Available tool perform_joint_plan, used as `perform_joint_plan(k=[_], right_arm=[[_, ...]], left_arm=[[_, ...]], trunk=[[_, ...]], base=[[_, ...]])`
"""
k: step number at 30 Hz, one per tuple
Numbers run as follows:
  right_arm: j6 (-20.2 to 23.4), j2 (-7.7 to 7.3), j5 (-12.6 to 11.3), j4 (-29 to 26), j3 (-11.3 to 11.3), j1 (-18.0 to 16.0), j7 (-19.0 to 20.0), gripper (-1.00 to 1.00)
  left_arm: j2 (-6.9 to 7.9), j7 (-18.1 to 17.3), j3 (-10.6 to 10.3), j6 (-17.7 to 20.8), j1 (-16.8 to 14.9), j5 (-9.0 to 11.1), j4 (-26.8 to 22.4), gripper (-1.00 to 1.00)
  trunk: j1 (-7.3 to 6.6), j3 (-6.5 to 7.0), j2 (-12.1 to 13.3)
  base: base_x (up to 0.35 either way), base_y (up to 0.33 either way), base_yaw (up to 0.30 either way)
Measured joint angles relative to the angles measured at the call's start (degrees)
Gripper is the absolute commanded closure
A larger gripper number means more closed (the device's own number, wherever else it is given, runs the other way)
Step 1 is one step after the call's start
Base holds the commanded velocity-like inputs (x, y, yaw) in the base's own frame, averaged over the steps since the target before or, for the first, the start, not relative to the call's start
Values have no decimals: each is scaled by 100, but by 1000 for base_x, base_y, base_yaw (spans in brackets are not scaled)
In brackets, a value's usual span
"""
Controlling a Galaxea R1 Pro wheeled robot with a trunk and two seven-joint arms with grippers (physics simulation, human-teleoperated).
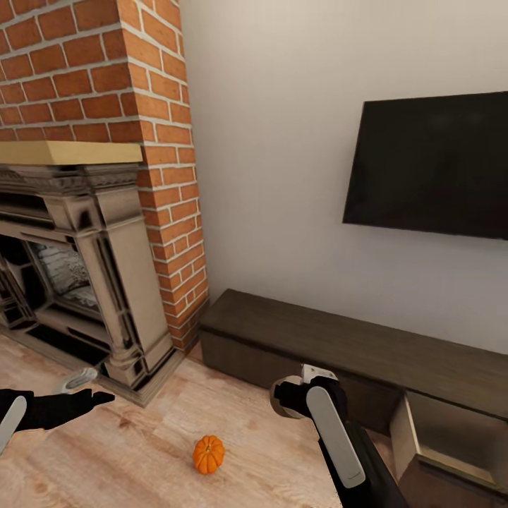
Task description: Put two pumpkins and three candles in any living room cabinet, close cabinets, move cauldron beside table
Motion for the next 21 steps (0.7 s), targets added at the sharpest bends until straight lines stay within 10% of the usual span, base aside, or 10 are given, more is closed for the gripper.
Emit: perform_joint_plan(k=[21], right_arm=[[-12,-52,-396,24,-24,0,8,100]], left_arm=[[0,-3,50,0,0,1,-1,-100]], trunk=[[0,44,0]], base=[[0,0,-277]])
